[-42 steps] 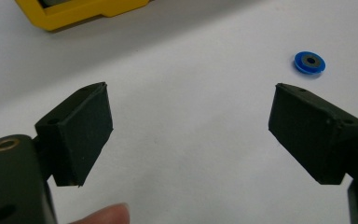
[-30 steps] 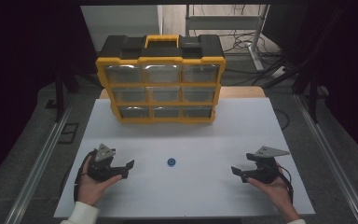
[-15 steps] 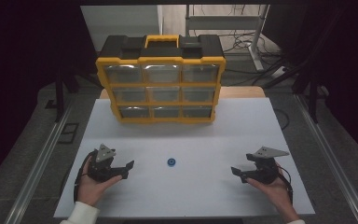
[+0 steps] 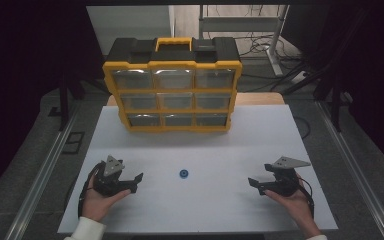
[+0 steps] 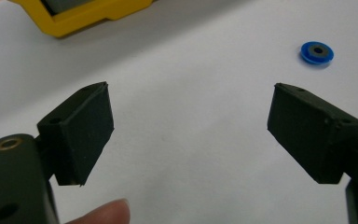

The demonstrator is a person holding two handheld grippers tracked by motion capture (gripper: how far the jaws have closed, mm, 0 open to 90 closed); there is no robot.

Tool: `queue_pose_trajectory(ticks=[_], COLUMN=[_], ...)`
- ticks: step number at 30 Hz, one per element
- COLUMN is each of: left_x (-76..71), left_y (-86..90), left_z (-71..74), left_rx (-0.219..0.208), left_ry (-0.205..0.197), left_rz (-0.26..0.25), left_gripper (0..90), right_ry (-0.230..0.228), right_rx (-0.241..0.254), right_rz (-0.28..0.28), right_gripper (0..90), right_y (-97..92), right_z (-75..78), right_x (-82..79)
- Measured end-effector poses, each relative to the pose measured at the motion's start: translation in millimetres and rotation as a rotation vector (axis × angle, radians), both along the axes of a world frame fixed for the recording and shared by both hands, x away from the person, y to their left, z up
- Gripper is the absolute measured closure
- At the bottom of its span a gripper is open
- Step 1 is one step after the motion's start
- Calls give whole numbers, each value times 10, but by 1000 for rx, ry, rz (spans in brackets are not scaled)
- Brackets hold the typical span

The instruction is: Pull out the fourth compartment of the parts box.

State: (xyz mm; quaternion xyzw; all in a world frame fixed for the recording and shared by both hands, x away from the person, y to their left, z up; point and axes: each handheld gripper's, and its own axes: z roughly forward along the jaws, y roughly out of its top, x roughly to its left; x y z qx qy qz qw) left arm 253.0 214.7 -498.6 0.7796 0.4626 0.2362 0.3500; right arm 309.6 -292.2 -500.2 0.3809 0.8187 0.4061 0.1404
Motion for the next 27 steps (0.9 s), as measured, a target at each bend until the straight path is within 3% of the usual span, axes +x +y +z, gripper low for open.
queue_pose_trajectory(ticks=[6, 13, 24, 27], left_x=[-32, -107, -152, -163], left_y=[-35, -96, -154, -185], left_z=[21, 75, 85, 86], left_rx=[58, 147, 206, 250], left_ry=[-48, -153, -205, -224], left_rz=[0, -48, -61, -65], left_gripper=[152, 154, 178, 186], right_ry=[0, -4, -4, -5], right_rx=[0, -4, 17, 14], right_rz=[-1, -1, 1, 1], right_gripper=[128, 129, 129, 129], right_y=[1, 4, 11, 13], right_z=[3, 9, 29, 27], right_x=[-4, -5, -4, -2])
